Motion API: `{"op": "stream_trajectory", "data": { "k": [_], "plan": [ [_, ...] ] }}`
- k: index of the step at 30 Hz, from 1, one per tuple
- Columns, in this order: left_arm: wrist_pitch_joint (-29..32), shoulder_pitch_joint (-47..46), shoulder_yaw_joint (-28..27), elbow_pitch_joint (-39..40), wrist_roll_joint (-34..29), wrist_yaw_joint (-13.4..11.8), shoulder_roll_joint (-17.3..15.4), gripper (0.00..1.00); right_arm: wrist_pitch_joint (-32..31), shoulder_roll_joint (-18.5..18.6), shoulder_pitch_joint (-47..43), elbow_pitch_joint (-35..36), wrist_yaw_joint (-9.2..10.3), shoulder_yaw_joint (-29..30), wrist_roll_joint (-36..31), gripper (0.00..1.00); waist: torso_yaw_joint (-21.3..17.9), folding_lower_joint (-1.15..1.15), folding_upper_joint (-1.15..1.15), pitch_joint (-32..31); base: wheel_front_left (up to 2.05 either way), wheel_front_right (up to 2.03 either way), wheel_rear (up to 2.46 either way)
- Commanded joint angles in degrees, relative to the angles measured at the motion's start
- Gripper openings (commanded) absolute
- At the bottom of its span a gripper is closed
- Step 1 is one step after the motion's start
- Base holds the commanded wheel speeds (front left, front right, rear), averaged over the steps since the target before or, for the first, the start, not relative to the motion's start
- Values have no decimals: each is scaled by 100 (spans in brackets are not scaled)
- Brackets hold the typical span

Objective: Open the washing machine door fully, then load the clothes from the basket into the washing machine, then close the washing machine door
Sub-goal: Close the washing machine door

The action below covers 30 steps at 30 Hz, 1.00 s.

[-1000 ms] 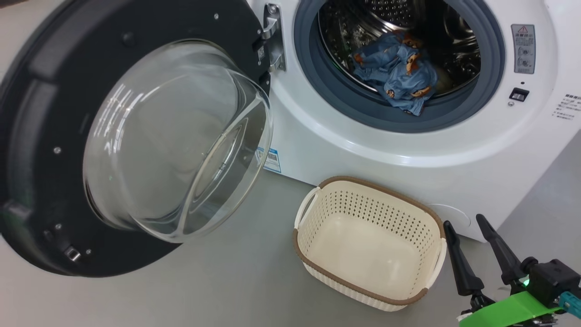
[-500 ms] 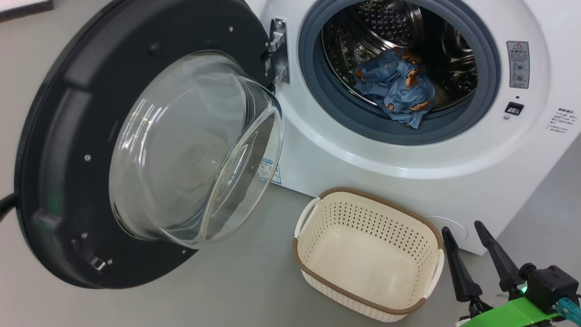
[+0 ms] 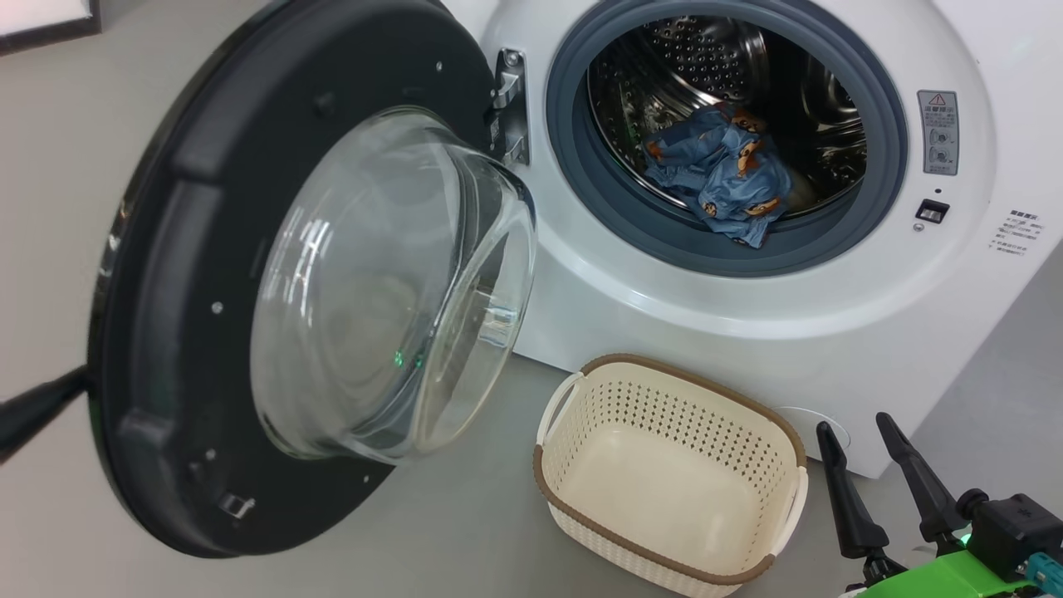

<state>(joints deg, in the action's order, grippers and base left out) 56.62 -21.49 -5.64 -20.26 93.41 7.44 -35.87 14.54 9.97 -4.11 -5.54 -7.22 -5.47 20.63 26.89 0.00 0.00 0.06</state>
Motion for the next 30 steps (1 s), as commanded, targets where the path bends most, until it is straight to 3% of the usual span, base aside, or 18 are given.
{"op": "stream_trajectory", "data": {
  "k": [1,19,30],
  "plan": [
    [148,-96,-150,265,81,4,-179,0,46,73,15,148,-26,-85,-18,100,-2,0,0,-14,0,0,0],
    [834,47,139,1371,136,4,226,0,46,19,-75,176,-26,9,-30,100,-166,0,0,-111,0,0,0],
    [907,138,237,1853,42,4,496,0,46,20,-89,195,-26,55,-43,100,-453,0,0,-103,0,0,0]
  ]
}}
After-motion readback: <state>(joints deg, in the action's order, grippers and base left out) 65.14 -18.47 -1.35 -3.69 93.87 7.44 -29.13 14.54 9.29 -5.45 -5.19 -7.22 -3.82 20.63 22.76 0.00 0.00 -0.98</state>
